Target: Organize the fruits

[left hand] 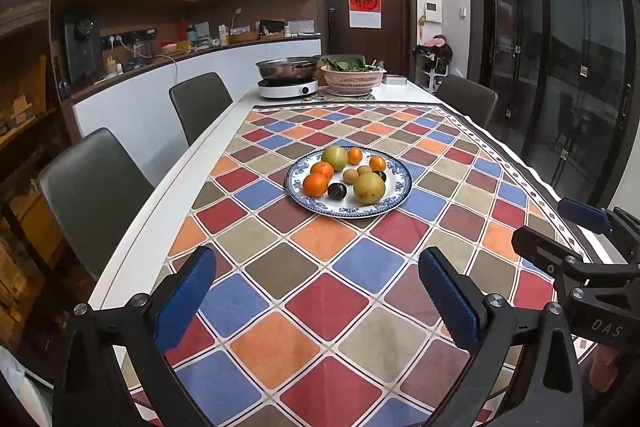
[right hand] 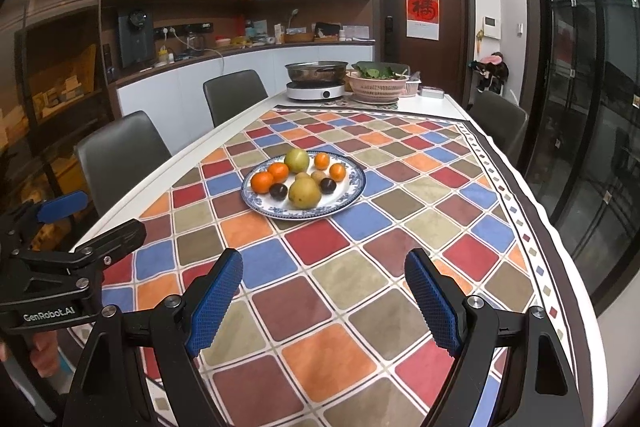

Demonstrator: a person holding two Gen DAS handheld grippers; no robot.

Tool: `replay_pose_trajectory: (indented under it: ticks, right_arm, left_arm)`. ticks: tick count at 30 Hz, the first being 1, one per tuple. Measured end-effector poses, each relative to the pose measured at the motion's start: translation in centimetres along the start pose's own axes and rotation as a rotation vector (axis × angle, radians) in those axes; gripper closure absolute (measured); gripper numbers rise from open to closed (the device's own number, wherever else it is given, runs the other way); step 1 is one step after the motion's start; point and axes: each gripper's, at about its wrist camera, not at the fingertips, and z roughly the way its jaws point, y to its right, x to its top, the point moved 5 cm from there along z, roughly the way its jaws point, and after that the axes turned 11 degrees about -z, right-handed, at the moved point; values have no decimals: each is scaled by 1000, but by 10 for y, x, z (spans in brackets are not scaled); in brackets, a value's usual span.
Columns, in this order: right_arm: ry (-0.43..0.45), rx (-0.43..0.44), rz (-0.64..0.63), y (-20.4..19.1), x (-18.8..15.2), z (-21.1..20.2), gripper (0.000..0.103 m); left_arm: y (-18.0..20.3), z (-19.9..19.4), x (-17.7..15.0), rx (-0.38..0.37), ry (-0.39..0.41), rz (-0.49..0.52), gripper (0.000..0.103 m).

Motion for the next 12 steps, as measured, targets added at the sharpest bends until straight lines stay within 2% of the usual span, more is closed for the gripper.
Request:
replay_pose_trajectory:
  ticks: [12]
  right_arm:
    - [-1,-1,-1,0,0,0,19]
  left_arm:
    - [0,4,-4,-5,-21,-2,0]
